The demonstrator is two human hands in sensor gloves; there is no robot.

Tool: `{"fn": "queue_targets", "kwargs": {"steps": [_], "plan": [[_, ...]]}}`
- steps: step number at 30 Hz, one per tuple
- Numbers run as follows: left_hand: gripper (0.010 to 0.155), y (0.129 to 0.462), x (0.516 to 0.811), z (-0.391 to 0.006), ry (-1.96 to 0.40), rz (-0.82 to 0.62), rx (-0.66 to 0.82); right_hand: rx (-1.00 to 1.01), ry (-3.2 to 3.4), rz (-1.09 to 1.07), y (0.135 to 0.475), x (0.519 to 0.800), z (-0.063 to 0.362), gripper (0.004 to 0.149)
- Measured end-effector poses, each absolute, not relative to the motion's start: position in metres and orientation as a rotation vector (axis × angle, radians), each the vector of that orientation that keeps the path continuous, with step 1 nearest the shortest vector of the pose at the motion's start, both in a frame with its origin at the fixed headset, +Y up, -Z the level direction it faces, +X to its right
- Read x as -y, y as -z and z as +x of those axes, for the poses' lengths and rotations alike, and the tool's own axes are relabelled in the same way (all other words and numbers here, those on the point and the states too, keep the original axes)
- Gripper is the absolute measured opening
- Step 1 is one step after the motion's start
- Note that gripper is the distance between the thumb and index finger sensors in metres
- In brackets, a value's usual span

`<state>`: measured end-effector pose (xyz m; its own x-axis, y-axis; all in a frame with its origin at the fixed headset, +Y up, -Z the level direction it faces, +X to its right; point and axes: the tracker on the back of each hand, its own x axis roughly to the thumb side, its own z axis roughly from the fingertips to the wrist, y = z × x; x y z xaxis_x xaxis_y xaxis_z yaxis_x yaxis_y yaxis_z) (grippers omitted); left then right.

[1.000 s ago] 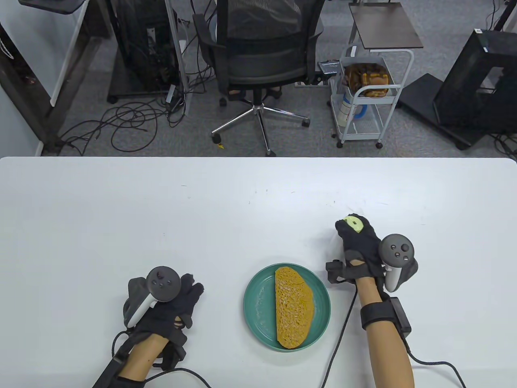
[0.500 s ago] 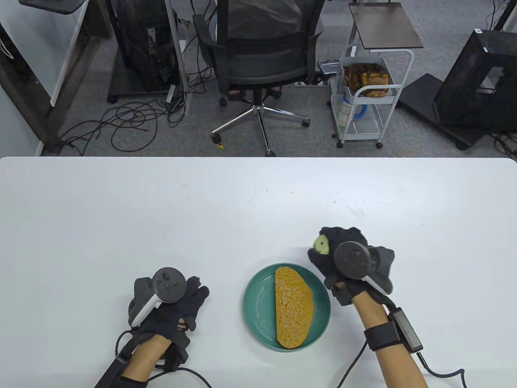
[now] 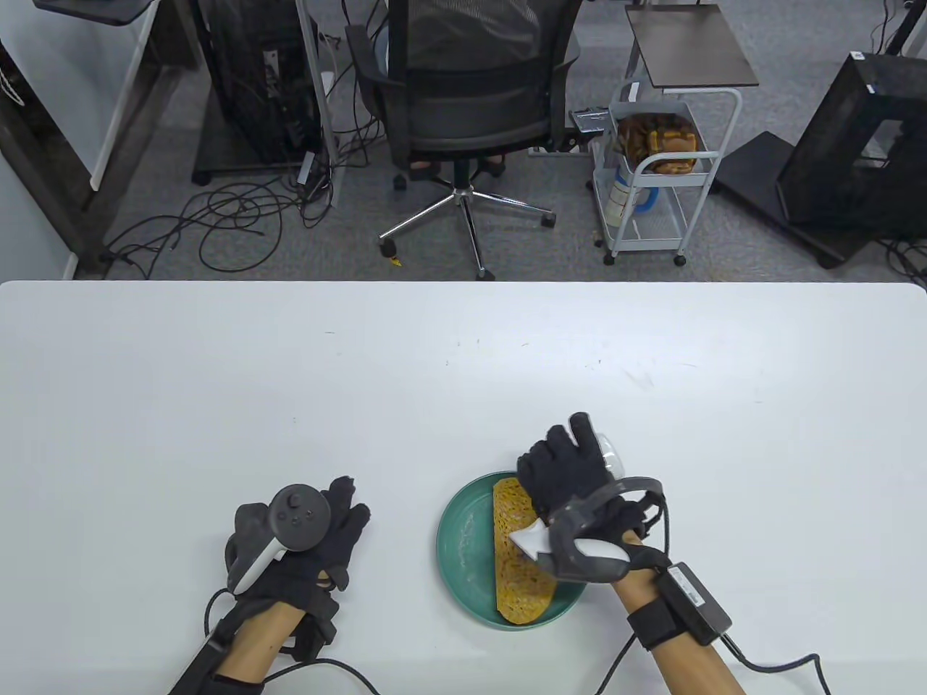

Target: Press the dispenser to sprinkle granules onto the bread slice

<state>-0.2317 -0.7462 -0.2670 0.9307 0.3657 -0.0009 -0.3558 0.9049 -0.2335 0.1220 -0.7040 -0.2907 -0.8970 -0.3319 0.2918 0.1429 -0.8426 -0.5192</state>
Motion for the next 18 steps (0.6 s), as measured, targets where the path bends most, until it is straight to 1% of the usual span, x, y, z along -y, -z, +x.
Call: {"fn": "queue_targets", "kwargs": {"steps": [2,3,4,5,6,7,8,9,10,11,12,13,15,16,18], "plan": [[0.068,0.268,0.748,-0.229,-0.321,-0.247,0.040,-0.657,3.245,-0.273,0.298,0.703,0.168,0.054],[0.070,0.268,0.749,-0.227,-0.303,-0.260,0.041,-0.624,3.430,-0.162,0.299,0.707,0.185,0.054],[0.072,0.269,0.750,-0.225,-0.271,-0.279,0.042,-0.552,3.690,0.007,0.301,0.716,0.207,0.054],[0.073,0.269,0.751,-0.224,-0.253,-0.286,0.043,-0.517,3.812,0.081,0.301,0.722,0.216,0.054],[0.074,0.269,0.752,-0.222,-0.236,-0.291,0.049,-0.453,4.051,0.262,0.301,0.735,0.231,0.054],[0.074,0.268,0.753,-0.221,-0.226,-0.304,0.049,-0.401,4.244,0.494,0.297,0.748,0.243,0.054],[0.074,0.268,0.753,-0.220,-0.221,-0.313,0.049,-0.407,4.310,0.602,0.296,0.754,0.248,0.054],[0.075,0.268,0.753,-0.220,-0.220,-0.320,0.051,-0.353,4.387,0.767,0.295,0.762,0.253,0.054],[0.075,0.268,0.754,-0.220,-0.225,-0.324,0.053,-0.332,4.402,0.863,0.293,0.766,0.256,0.054],[0.074,0.268,0.753,-0.220,-0.227,-0.324,0.054,-0.380,4.353,0.993,0.291,0.768,0.259,0.054],[0.074,0.268,0.753,-0.220,-0.227,-0.327,0.054,-0.430,4.318,1.014,0.291,0.767,0.259,0.054],[0.074,0.268,0.753,-0.220,-0.228,-0.333,0.054,-0.472,4.253,0.989,0.293,0.762,0.257,0.054],[0.074,0.267,0.753,-0.220,-0.236,-0.342,0.056,-0.486,4.168,0.840,0.294,0.752,0.250,0.054],[0.073,0.267,0.753,-0.220,-0.237,-0.346,0.056,-0.515,4.103,0.672,0.294,0.742,0.240,0.054],[0.073,0.267,0.753,-0.220,-0.239,-0.348,0.055,-0.535,3.827,0.198,0.293,0.717,0.211,0.054]]}}
